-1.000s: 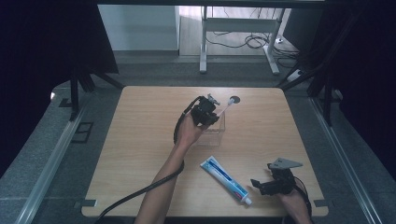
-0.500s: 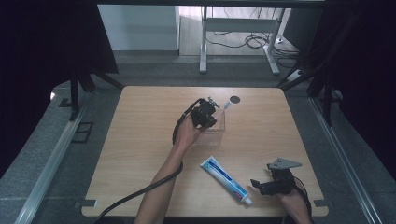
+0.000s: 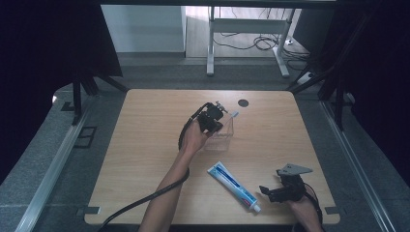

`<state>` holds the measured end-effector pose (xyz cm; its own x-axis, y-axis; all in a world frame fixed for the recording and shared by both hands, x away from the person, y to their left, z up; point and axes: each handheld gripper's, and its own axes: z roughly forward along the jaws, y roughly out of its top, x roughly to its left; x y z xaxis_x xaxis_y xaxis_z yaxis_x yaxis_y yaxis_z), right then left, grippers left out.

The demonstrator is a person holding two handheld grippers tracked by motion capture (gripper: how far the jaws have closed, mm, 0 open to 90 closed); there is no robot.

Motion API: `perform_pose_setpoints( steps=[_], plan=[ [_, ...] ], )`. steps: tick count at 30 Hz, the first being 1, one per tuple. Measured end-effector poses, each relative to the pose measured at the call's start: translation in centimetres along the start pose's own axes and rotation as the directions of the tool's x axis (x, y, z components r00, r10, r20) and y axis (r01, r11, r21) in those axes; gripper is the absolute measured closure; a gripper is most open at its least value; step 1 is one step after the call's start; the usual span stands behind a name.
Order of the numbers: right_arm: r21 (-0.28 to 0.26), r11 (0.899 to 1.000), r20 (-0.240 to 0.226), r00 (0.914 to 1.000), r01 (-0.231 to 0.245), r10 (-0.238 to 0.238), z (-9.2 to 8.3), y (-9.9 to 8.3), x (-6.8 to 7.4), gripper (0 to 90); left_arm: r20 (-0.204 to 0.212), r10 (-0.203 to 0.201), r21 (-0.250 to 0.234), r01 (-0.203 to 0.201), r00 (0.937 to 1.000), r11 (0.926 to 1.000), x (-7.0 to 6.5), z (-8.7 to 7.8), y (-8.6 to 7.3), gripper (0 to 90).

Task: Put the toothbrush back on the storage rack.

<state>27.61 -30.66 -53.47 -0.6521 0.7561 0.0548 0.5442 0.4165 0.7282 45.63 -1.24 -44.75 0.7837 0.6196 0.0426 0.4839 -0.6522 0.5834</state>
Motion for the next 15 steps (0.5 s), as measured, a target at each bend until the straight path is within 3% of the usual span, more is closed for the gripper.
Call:
perform_pose_setpoints(
  steps=[4, 15],
  plan=[
    [0.0, 1.0, 0.0, 1.0, -0.002, 0.002, 0.0, 0.0, 0.0, 2.1, -0.004, 0.004, -0.017, -0.004, 1.0, 0.9998, 0.0, -0.5, 0.0, 84.2],
    [0.001, 1.0, 0.002, 1.0, 0.005, -0.005, 0.0, 0.0, 0.1, 2.1, -0.006, -0.01, -0.073, 0.01, 0.9999, 0.9973, -0.3, -2.8, -0.1, 57.2]
  ],
)
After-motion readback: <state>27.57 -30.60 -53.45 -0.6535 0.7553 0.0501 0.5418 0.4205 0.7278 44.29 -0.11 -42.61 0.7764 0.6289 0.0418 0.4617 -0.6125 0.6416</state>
